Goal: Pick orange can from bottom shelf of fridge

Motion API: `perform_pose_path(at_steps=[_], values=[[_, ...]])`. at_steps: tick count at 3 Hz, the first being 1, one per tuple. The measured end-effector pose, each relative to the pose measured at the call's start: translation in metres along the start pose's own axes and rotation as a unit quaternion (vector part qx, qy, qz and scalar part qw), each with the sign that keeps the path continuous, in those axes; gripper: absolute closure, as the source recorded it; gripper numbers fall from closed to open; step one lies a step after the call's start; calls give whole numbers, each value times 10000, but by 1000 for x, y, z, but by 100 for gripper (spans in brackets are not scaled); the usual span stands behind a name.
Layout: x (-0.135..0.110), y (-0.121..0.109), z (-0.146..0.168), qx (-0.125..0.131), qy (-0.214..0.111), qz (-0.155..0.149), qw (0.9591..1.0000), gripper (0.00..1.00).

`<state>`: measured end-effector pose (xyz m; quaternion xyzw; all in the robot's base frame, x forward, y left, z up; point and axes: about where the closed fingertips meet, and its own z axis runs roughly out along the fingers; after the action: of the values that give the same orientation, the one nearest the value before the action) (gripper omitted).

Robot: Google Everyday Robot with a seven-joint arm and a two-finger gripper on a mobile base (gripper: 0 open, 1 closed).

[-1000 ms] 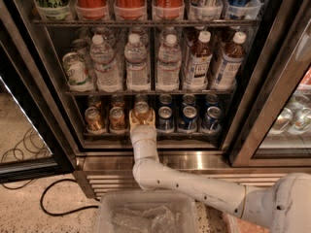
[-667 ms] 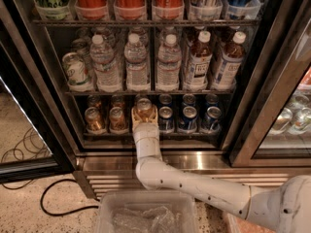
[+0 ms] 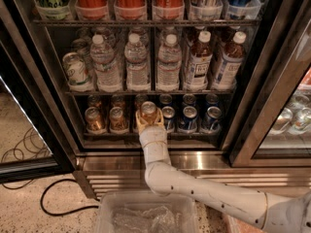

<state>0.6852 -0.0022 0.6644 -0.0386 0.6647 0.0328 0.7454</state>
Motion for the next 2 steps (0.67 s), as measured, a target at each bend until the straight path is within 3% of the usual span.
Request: perform_pose_path(at_steps=[2], values=[[-2,-11,-36,-101,302,-4,9995,100]])
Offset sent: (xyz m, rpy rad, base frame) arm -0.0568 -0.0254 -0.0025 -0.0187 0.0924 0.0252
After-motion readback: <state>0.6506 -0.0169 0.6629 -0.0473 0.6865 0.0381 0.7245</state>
